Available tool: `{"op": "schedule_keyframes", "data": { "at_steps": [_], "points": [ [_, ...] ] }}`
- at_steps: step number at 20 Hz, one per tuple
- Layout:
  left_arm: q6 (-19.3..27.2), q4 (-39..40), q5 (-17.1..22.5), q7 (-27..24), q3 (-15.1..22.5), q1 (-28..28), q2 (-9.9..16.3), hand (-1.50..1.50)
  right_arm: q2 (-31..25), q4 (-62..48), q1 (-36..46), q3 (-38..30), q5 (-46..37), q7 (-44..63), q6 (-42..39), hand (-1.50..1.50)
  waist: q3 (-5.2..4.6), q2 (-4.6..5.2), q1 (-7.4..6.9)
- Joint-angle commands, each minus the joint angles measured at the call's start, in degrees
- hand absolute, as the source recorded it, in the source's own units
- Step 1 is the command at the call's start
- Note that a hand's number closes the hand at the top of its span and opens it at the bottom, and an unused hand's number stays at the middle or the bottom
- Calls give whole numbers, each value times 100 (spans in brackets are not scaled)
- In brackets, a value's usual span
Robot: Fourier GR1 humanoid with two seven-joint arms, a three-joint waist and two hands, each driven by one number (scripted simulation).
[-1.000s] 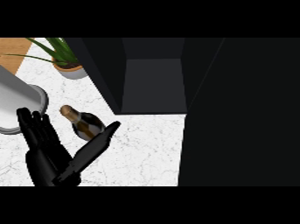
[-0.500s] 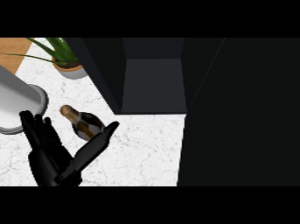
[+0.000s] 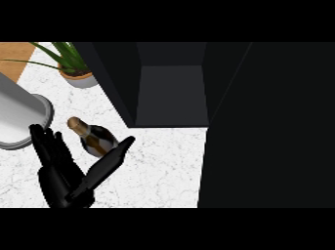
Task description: Pick up the wine, place it into the cabinet and close the cabinet
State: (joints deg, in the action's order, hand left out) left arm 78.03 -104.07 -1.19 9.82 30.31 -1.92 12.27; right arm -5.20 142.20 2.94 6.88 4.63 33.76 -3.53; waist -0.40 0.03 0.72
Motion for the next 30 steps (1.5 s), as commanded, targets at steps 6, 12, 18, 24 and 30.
{"op": "schedule_keyframes", "data": {
  "at_steps": [6, 12, 18, 24, 30],
  "points": [
    [-1602, 750, 1218, -2110, -976, 542, -1004, -150, 15, 520, -48, 121, 179, 257, -24, -150, 0, -3, -43],
    [-3134, 1684, 2537, -3648, -2039, 642, -1214, -150, 38, 760, -298, 62, 363, 341, -8, -150, 23, -7, -27],
    [-4088, 3194, 3334, -4782, -2479, 363, -1224, -150, -88, 789, 72, -159, 468, 660, -6, -150, 31, -2, -18],
    [-4158, 4127, 3912, -5560, -2295, -99, -1226, -150, -111, 926, 281, -175, 399, 974, 66, -150, 33, -5, -10],
    [-4789, 4590, 3849, -5524, -2885, -501, -1163, -150, -151, 1180, 102, -341, 564, 1086, -25, -150, 37, -11, -8]
  ]
}}
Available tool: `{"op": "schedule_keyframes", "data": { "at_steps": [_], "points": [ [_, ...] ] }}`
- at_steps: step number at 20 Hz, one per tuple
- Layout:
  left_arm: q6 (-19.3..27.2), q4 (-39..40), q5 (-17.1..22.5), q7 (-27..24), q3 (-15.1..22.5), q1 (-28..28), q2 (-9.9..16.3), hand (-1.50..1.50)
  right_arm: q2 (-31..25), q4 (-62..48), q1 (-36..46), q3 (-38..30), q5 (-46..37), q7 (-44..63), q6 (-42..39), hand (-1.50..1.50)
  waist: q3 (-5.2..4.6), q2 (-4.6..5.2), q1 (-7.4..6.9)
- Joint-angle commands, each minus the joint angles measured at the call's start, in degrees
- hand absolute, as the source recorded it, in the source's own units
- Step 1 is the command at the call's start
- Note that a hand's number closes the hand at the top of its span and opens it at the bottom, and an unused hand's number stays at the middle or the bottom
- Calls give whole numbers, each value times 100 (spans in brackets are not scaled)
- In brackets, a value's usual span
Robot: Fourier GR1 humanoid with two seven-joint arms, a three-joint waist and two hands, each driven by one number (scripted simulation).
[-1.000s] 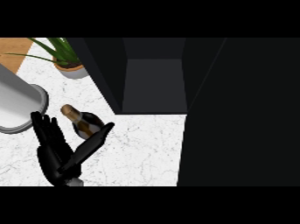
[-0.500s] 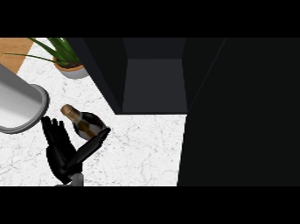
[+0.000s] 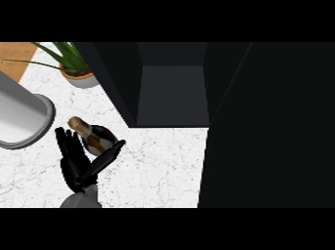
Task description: Pick up the wine, place it into the cabinet and close the cabinet
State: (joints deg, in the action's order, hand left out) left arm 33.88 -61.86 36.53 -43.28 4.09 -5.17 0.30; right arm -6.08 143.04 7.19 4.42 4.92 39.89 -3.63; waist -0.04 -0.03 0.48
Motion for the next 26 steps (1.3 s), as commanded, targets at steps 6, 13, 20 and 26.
{"op": "schedule_keyframes", "data": {
  "at_steps": [6, 13, 20, 26],
  "points": [
    [-859, 1382, 663, -890, -269, -721, -29, -150, -12, 623, 189, -40, 418, 419, 77, -150, -4, 11, 14],
    [-1055, 1528, 243, -796, 28, -954, 42, 150, 113, 1100, -255, 149, 410, 567, 105, -150, 0, -7, 43],
    [-361, 1969, -422, -1232, 240, -959, 30, 150, 231, 625, -332, 406, -29, 118, 53, -150, 2, -3, 9],
    [-3172, 1260, -653, -96, 1270, -322, 1657, 150, 213, 353, -330, 219, 82, -144, -10, -150, 12, -46, -32]
  ]
}}
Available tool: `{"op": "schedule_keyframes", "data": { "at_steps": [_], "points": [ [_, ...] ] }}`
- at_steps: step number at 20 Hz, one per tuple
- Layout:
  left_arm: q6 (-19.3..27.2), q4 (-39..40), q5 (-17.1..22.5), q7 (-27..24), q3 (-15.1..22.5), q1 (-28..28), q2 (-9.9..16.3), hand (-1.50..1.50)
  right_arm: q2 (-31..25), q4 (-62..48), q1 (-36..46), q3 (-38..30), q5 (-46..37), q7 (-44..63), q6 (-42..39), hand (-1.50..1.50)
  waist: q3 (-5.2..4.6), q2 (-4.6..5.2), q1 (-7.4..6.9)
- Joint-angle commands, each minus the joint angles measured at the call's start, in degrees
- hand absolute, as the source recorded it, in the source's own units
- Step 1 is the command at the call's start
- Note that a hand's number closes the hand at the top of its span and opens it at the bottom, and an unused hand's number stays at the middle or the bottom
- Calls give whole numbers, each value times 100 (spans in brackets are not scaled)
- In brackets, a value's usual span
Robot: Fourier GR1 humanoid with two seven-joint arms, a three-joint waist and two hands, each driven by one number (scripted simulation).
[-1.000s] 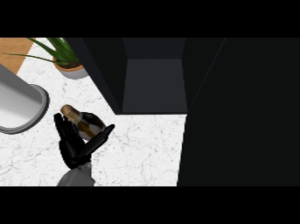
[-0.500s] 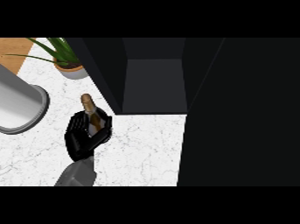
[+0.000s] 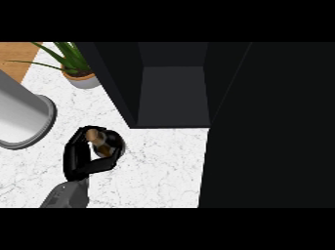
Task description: Pick up the wine, place it into the cabinet and close the cabinet
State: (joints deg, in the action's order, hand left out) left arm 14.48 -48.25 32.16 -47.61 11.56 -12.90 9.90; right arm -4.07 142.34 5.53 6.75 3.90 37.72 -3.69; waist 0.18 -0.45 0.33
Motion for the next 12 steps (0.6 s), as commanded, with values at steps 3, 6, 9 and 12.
{"op": "schedule_keyframes", "data": {
  "at_steps": [3, 6, 9, 12],
  "points": [
    [-1457, -604, -286, 84, 438, 601, 973, 150, -10, 508, -144, -4, 205, 211, 4, -150, -17, 22, -40],
    [-1167, -1640, -399, 205, 424, 1160, 1200, 150, -72, 498, -111, -227, 379, 184, -58, -150, -13, 21, -73],
    [-1004, -2134, -412, 383, 201, 1081, 1318, 150, -3, 438, -207, -197, 465, 97, -106, -150, -12, 25, -57],
    [-1358, -3021, 6, 889, 221, 1397, 1334, 150, -39, 421, 128, -267, 400, 423, 16, -150, -12, 15, -86]
  ]
}}
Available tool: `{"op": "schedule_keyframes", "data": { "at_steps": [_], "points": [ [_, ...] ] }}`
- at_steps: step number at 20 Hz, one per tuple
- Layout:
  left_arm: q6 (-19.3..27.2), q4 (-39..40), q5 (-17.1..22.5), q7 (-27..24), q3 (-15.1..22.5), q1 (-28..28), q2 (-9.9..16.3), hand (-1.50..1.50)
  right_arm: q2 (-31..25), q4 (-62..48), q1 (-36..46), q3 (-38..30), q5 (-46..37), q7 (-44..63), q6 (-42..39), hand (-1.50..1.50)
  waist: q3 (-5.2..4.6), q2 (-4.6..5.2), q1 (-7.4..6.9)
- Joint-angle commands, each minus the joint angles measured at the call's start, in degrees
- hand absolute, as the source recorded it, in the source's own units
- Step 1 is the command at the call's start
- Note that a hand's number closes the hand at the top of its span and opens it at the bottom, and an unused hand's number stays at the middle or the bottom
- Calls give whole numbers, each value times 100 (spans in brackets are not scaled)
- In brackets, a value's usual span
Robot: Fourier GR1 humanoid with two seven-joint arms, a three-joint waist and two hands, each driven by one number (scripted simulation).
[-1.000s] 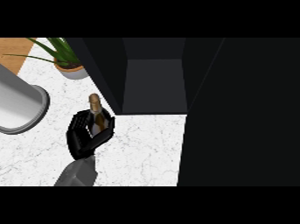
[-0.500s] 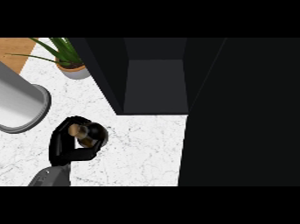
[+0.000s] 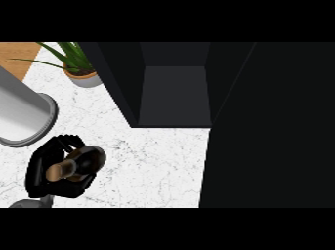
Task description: Pick up the wine, place it into the cabinet and close the cabinet
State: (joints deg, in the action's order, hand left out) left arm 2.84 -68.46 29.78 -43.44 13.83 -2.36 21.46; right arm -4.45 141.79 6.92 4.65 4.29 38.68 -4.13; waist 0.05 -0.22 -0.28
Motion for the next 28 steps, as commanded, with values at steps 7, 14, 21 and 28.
{"op": "schedule_keyframes", "data": {
  "at_steps": [7, 14, 21, 28],
  "points": [
    [-121, -2183, 210, 1196, 53, 693, 250, 150, 65, 742, -426, -19, 422, 151, -112, -150, -2, 2, 14],
    [1210, -3112, -391, 2897, 453, -292, -151, 150, 24, 539, -47, -144, 517, 308, -81, -150, -2, 13, 65],
    [1694, -3662, -835, 3747, 1010, -909, -789, 150, 158, 695, -201, 181, 202, 373, -14, -150, -3, 9, 88],
    [2085, -3632, -1429, 4358, 1315, -1285, -1409, 150, 310, 453, -327, 357, 27, 29, -60, -150, -4, 14, 52]
  ]
}}
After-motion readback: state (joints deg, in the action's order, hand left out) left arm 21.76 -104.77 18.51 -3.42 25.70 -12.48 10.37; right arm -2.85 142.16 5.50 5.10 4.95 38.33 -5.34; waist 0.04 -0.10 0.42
